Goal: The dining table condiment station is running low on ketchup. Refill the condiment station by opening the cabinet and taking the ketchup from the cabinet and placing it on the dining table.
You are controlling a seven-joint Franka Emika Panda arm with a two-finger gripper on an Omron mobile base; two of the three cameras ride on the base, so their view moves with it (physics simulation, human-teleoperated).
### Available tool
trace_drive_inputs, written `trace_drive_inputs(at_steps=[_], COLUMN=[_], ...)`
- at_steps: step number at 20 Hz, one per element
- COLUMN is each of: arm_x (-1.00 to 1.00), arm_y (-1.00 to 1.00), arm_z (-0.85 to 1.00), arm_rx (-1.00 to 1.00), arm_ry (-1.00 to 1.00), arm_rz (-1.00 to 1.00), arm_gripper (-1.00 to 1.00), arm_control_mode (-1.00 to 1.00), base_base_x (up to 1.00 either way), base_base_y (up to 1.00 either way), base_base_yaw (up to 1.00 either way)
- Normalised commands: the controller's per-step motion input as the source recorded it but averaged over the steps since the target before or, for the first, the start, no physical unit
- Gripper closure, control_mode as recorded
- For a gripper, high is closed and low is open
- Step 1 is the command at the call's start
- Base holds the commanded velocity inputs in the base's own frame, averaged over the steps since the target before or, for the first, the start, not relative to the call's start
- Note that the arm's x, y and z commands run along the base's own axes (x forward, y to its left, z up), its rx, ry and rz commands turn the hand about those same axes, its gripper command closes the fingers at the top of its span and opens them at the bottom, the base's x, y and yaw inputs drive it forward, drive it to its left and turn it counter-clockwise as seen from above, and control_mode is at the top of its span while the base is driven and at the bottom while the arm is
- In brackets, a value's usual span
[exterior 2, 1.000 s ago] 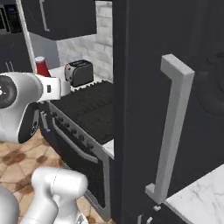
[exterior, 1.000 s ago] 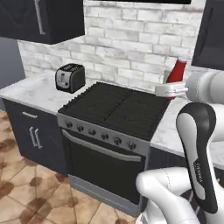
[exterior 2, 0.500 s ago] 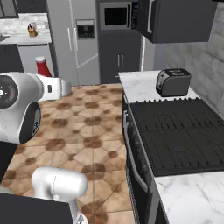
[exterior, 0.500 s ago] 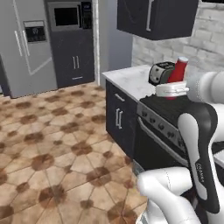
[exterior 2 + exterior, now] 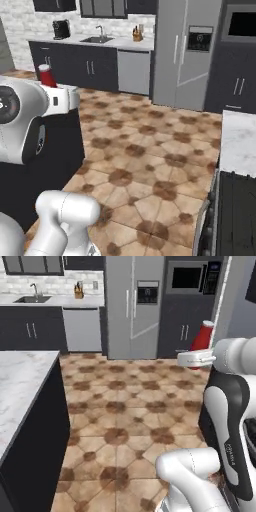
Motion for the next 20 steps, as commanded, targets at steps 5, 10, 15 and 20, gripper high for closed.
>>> trace_drive_inputs(at_steps=[5, 10, 15, 20], arm_x=[0.0, 0.0, 0.0, 0.0], arm_y=[0.0, 0.0, 0.0, 0.0], arm_z=[0.0, 0.0, 0.0, 0.0], arm_rx=[0.0, 0.0, 0.0, 0.0], arm_ry=[0.0, 0.0, 0.0, 0.0], arm_rz=[0.0, 0.0, 0.0, 0.0], arm_gripper=[1.0, 1.0, 1.0, 1.0], arm_control_mode=[1.0, 1.0, 1.0, 1.0], base_base_x=[0.97, 0.66, 0.46, 0.43], base_base_y=[0.0, 0.01, 0.0, 0.0], base_base_yaw=[0.61, 0.66, 0.72, 0.68])
